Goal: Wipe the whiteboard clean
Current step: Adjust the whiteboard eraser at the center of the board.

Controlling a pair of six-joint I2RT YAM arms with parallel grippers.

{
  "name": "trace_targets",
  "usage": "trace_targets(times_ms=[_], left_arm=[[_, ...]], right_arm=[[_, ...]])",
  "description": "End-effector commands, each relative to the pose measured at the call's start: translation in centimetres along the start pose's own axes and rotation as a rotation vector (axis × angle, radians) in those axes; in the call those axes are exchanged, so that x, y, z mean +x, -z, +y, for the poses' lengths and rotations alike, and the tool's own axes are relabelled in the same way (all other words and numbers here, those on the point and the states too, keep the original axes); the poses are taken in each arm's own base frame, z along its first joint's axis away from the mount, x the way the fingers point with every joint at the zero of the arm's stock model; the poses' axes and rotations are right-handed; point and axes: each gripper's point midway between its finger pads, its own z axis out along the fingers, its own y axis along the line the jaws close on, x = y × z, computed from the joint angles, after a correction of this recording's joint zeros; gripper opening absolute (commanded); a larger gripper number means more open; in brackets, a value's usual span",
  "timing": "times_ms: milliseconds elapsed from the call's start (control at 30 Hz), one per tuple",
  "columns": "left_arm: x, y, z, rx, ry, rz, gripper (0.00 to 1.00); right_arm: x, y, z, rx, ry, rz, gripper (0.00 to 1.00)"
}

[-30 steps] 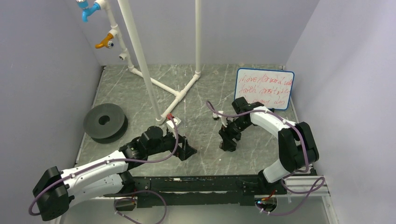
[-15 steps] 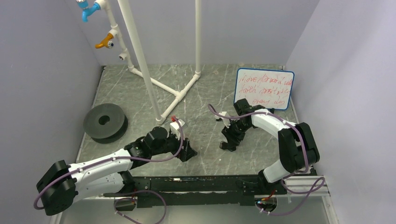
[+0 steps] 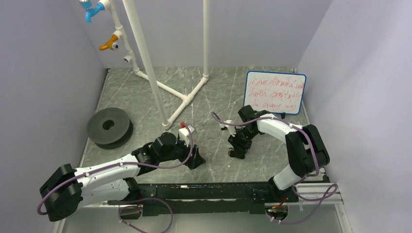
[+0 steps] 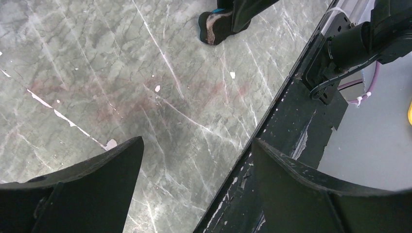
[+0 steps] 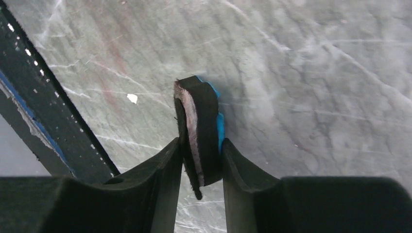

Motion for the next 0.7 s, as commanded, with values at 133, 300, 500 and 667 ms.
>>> trace_targets(times_ms=[133,300,500,667], left_arm=[[-0.9,-0.4,-0.7,0.045,-0.040,-0.059,0.87],[-0.5,-0.3,-0.1,0.023,-0.051,-0.067,0.87],[-0.6,-0.2,0.3,-0.006,-0.056,-0.068,0.87],[-0.4,0.2,0.6,-0.020,-0.053,-0.072,0.87]], right_arm=[[-2.1,0.3,0.2,0.064,0.135,-0.045,0.13],[-5.3,4.0,-4.1,0.380,0.184,-0.141,0.00],[-5.4,4.1,-8.6,0.662,0.203,-0.077,0.00],[-4.0,1.7,-8.8,0.646,0.203,-0.013,0.11]])
